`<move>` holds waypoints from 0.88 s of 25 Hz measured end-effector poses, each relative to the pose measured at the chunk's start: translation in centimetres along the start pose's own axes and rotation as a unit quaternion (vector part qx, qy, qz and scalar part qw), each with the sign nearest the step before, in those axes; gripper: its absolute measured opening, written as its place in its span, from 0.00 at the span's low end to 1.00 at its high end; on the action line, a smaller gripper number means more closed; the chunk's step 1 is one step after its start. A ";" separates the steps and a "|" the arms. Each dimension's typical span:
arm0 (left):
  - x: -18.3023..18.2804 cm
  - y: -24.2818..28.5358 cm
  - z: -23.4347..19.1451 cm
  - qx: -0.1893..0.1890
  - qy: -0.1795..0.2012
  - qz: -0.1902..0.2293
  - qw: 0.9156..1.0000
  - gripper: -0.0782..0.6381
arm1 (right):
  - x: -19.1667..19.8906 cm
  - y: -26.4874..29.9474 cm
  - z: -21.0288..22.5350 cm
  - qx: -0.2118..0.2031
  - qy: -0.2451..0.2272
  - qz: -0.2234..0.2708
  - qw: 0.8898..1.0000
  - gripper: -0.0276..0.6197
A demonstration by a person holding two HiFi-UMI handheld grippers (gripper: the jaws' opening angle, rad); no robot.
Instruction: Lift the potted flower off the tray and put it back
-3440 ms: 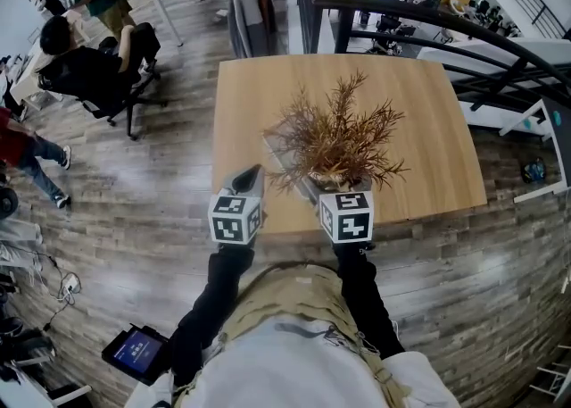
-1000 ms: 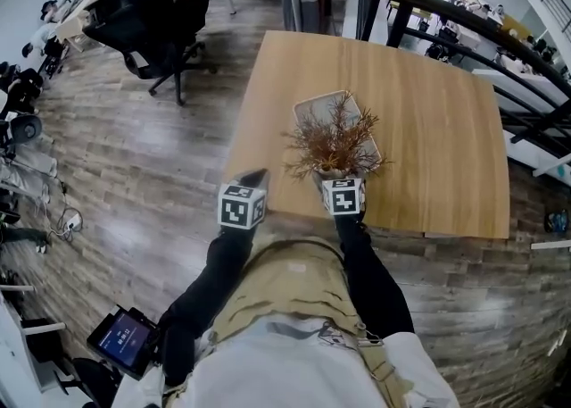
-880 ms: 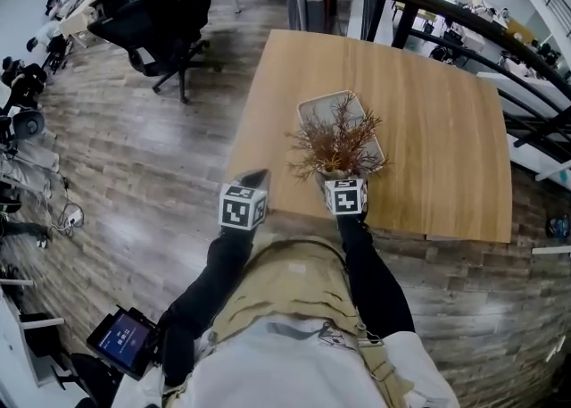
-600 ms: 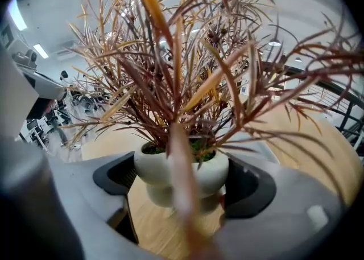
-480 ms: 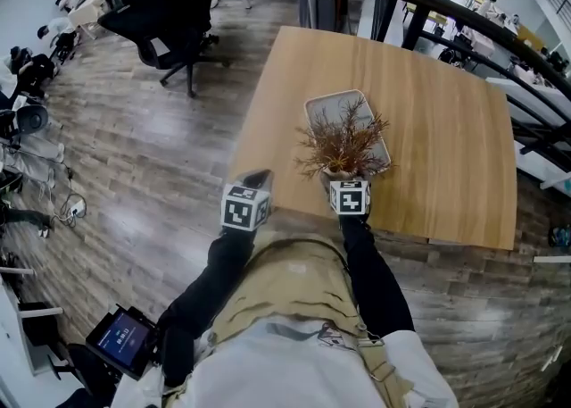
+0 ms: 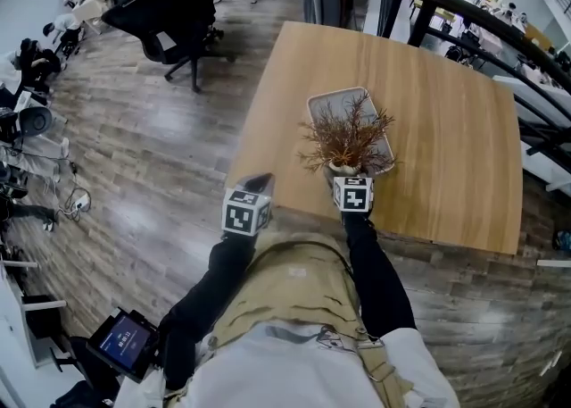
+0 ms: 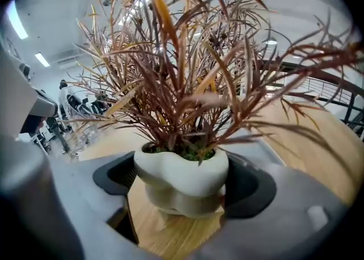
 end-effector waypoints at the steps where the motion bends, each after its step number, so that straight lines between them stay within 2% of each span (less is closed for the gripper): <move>1: 0.1 0.0 -0.2 -0.002 -0.001 -0.002 1.000 0.11 | -0.2 0.2 0.1 -0.001 0.002 0.005 1.000 0.78; 5: 0.8 -0.1 -1.1 -0.012 -0.006 -0.010 1.000 0.11 | -0.7 1.1 0.2 -0.003 0.006 0.018 1.000 0.78; 10: 1.6 -0.2 -0.7 -0.010 -0.005 -0.019 1.000 0.11 | 0.1 1.2 0.2 0.002 0.005 0.005 1.000 0.77; 22: 1.4 0.1 0.1 -0.004 -0.004 -0.017 1.000 0.11 | -1.3 0.5 0.7 0.003 -0.004 0.000 1.000 0.78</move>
Point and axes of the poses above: the fingertips, and each gripper's own axes: y forward along the fingers, z to its right, x out of its underside, the point moved 3 cm from there along -y, backward along the fingers, and after that the axes turned 4 degrees about -y, right-handed, at the moved point
